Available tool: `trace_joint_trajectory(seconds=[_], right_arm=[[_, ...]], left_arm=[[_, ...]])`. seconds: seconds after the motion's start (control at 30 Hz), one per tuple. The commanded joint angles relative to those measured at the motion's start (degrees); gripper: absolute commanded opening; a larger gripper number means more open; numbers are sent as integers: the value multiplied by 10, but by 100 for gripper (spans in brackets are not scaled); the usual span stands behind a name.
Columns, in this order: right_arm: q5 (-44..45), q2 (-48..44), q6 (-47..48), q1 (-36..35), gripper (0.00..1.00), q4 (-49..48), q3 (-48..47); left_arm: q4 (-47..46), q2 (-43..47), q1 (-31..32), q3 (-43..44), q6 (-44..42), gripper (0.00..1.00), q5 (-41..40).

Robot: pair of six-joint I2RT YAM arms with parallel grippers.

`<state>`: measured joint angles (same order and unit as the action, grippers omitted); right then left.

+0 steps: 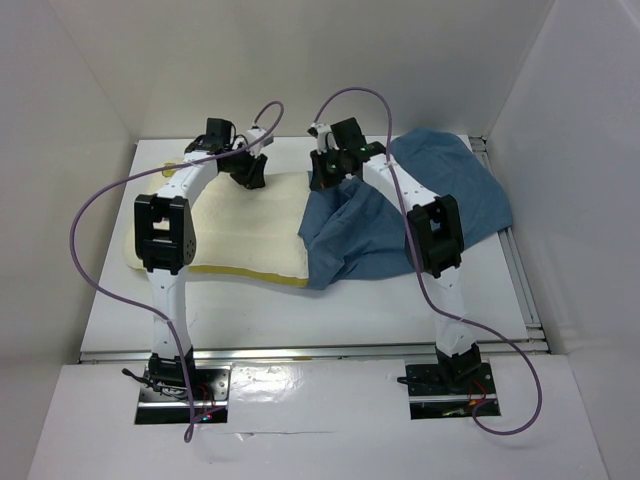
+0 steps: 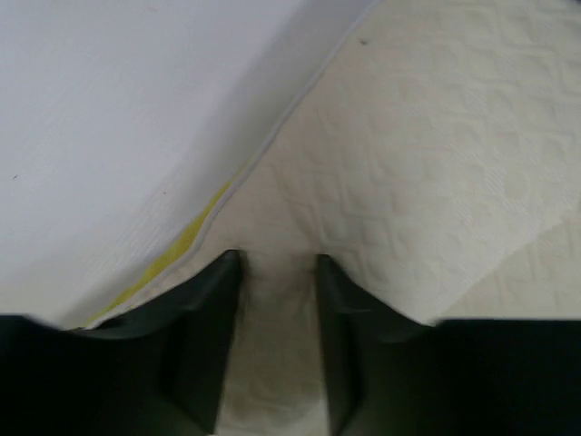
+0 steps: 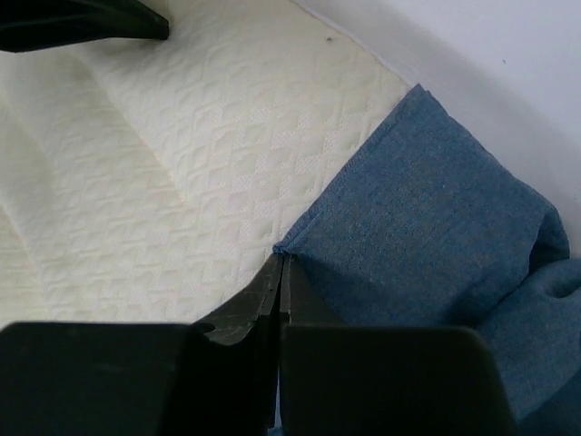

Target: Put the pillow into the pillowcase

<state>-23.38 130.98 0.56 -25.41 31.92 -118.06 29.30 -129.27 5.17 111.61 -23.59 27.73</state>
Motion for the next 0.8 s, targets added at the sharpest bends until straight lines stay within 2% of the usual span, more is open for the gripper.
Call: trace_joint_trajectory(seconds=[0.0, 0.07, 0.1, 0.17, 0.3, 0.77], right_arm=[[-5, 16, 7, -5, 0, 4, -44], [-5, 25, 7, -5, 0, 4, -62], [-5, 31, 7, -5, 0, 4, -69], [-5, 47, 7, -5, 0, 9, -90], [-5, 64, 1, -5, 0, 9, -126], [-30, 87, -21, -63, 0, 9, -211]], left_arm=[[93, -14, 5, -2, -53, 45, 79], [98, -14, 5, -2, -58, 28, 85], [108, -14, 5, -2, -64, 10, 90], [108, -14, 5, -14, -64, 0, 105], [87, 15, 5, -39, -44, 0, 116], [44, 81, 23, -32, 38, 0, 156]])
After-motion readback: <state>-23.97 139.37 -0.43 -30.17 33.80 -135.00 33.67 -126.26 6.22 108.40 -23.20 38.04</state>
